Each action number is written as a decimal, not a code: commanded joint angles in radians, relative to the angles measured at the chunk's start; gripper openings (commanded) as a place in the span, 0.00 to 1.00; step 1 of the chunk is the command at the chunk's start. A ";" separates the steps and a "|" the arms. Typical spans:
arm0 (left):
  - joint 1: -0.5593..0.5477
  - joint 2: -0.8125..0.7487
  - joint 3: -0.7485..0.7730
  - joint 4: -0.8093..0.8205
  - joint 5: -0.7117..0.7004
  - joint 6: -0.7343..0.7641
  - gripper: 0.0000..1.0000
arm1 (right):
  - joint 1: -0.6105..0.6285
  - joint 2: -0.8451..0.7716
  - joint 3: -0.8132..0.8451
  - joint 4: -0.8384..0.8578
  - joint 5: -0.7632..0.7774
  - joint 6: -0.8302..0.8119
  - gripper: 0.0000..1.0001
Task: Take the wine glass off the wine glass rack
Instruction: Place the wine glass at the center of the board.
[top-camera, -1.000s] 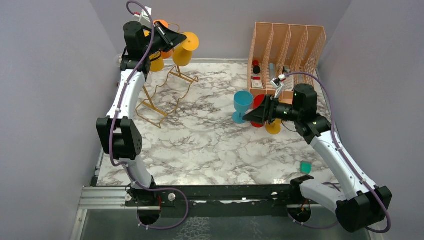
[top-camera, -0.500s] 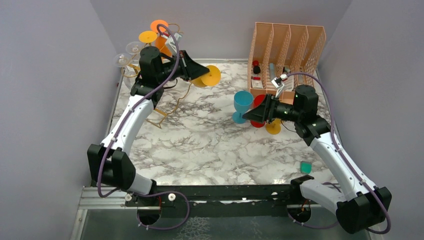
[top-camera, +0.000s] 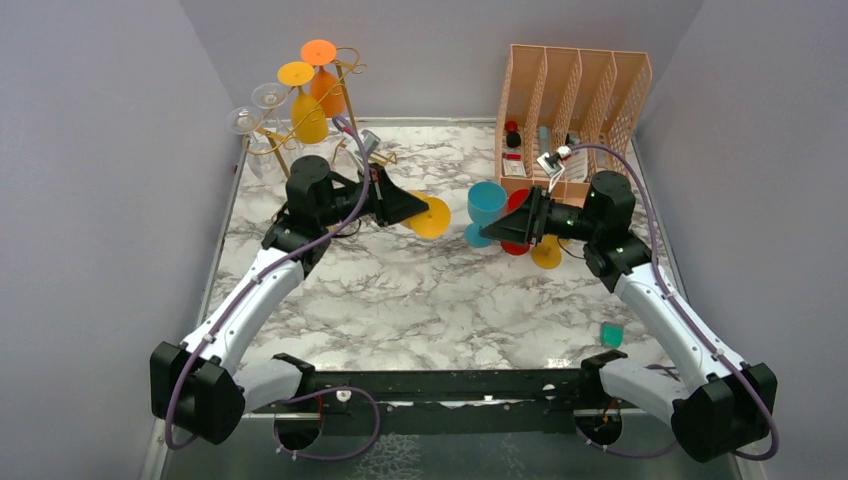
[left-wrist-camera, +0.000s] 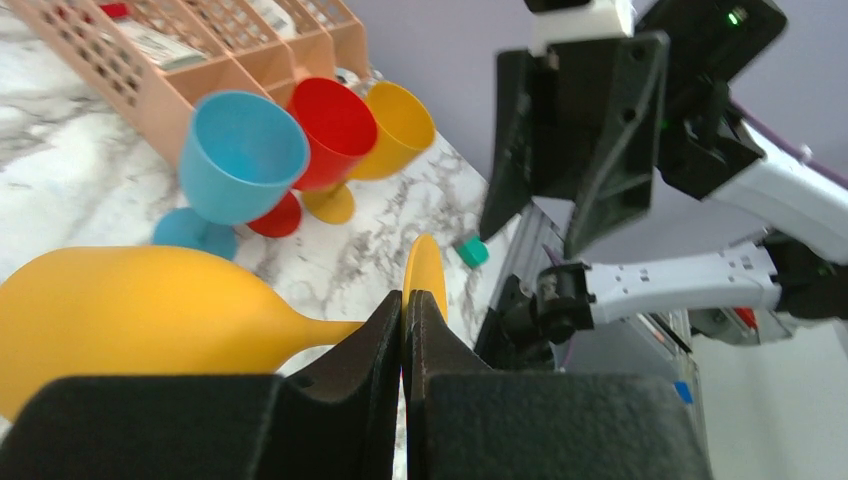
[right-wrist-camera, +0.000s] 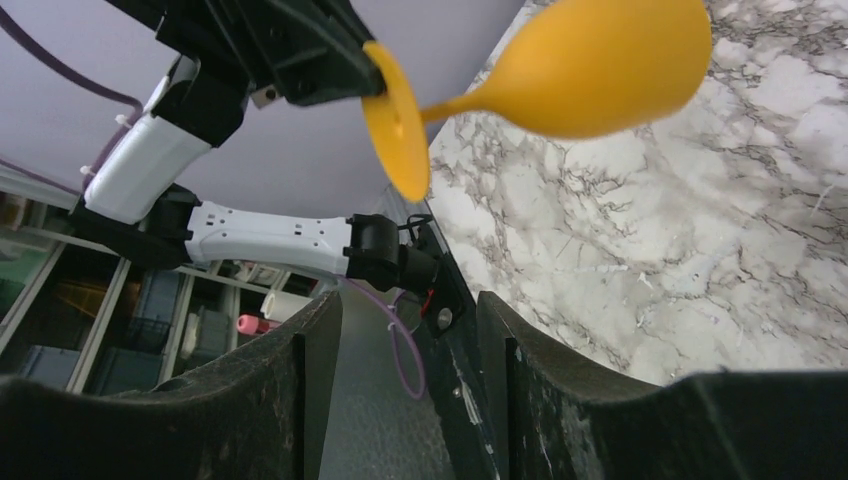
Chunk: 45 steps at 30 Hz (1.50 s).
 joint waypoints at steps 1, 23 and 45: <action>-0.062 -0.085 -0.091 0.112 -0.041 -0.052 0.00 | 0.053 0.049 0.027 0.070 -0.051 0.005 0.56; -0.171 -0.181 -0.238 0.131 -0.113 -0.076 0.07 | 0.213 0.166 0.059 0.083 -0.042 -0.049 0.01; -0.173 -0.243 -0.273 0.003 -0.042 -0.089 0.30 | 0.216 0.155 0.051 0.117 -0.062 -0.064 0.01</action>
